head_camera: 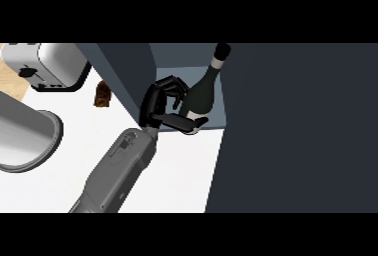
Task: Pick up the wine, place it into the cabinet and close the cabinet
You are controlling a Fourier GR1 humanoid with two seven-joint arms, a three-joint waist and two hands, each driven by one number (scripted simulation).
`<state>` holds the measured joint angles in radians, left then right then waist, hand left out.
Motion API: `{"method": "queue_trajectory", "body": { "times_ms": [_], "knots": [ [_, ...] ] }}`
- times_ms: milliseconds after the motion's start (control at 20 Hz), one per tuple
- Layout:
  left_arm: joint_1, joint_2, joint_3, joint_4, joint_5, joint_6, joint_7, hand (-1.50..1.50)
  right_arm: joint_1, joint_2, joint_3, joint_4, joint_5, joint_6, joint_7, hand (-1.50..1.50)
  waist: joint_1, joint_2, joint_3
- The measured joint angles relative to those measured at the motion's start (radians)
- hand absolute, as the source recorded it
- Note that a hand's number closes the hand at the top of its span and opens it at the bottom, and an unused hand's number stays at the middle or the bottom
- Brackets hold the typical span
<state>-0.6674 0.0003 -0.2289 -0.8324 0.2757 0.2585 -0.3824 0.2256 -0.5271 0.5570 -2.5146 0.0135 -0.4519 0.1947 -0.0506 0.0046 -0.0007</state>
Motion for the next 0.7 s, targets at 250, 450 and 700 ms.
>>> {"method": "queue_trajectory", "body": {
  "times_ms": [250, 450, 700],
  "knots": [
    [-0.087, 0.000, -0.024, 0.121, 0.065, 0.035, -0.028, 1.50, 0.021, 0.014, 0.012, 0.004, -0.008, 0.014, -0.030, -1.50, -0.007, 0.002, 0.000],
    [-0.158, 0.000, -0.033, 0.230, 0.065, 0.062, -0.042, 1.50, 0.031, 0.020, 0.018, 0.004, -0.012, 0.019, -0.046, -1.50, -0.015, 0.004, 0.000],
    [-0.241, 0.000, -0.041, 0.358, 0.086, 0.103, -0.030, 1.50, 0.045, 0.023, 0.018, 0.006, -0.019, 0.032, -0.062, -1.50, -0.030, 0.008, 0.000]
  ]
}}
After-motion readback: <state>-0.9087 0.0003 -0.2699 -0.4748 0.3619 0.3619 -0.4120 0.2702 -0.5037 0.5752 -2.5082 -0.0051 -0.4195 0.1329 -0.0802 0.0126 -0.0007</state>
